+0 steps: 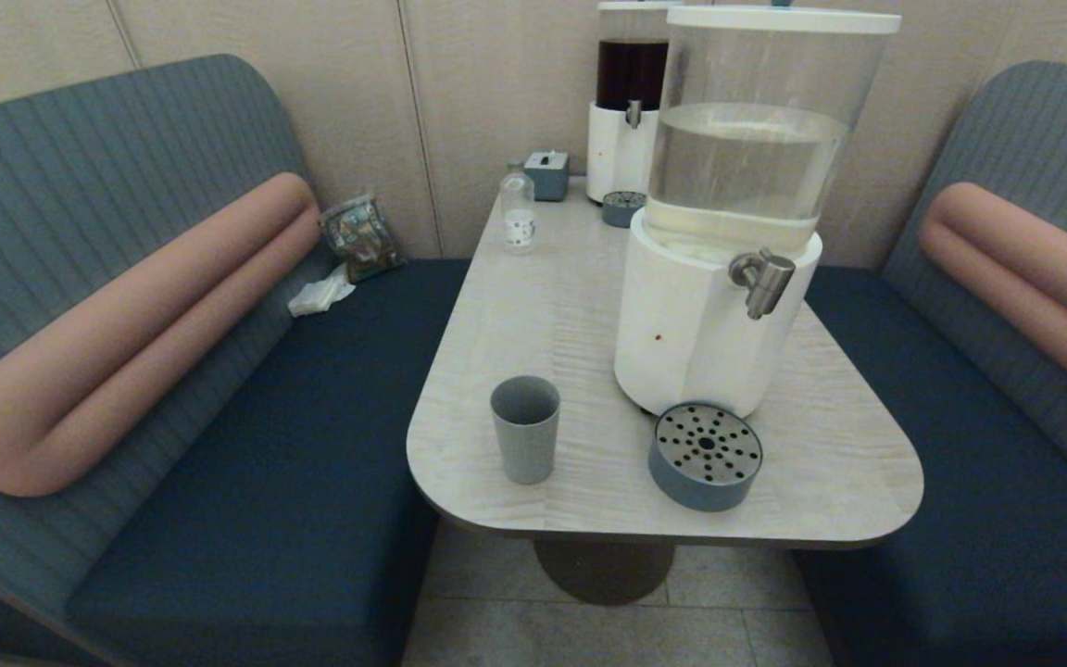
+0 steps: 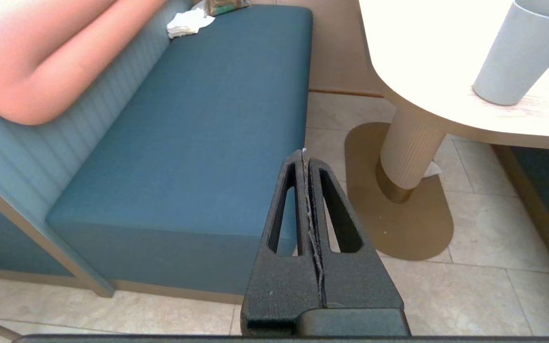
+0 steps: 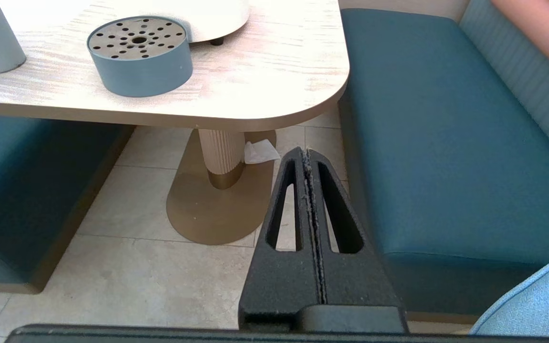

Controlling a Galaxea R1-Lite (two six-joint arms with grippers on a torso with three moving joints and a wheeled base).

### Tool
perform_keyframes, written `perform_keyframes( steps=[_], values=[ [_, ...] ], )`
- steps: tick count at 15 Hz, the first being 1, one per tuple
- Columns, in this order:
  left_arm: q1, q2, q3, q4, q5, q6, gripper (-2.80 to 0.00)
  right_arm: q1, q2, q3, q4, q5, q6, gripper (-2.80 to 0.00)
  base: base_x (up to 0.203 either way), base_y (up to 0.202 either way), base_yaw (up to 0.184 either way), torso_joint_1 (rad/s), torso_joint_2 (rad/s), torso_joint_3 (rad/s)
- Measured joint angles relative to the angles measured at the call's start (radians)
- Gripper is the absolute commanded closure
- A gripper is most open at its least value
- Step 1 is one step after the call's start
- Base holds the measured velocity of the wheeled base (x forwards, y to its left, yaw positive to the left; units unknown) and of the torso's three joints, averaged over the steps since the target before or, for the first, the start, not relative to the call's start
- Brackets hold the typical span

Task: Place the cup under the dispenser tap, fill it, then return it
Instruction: Pick up the cup

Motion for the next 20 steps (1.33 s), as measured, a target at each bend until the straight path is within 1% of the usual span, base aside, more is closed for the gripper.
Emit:
perform_keyframes(
  steps=[13,15,16,18,20],
  values=[
    [0.0,0.0,-0.014,-0.002,0.003,-0.006,0.0,0.0,0.0,0.0,0.0,0.0,0.0,0.0,0.0,0.0,0.0,0.0,0.0,0.0],
    [0.0,0.0,-0.088,0.015,-0.006,-0.007,0.0,0.0,0.0,0.0,0.0,0.0,0.0,0.0,0.0,0.0,0.0,0.0,0.0,0.0],
    [0.0,0.002,-0.144,0.035,-0.019,-0.006,0.0,0.0,0.0,0.0,0.0,0.0,0.0,0.0,0.0,0.0,0.0,0.0,0.0,0.0],
    [0.0,0.015,-0.277,0.108,-0.066,-0.006,0.0,0.0,0.0,0.0,0.0,0.0,0.0,0.0,0.0,0.0,0.0,0.0,0.0,0.0],
    [0.0,0.063,-0.403,0.183,-0.118,-0.008,0.0,0.0,0.0,0.0,0.0,0.0,0.0,0.0,0.0,0.0,0.0,0.0,0.0,0.0]
  ],
)
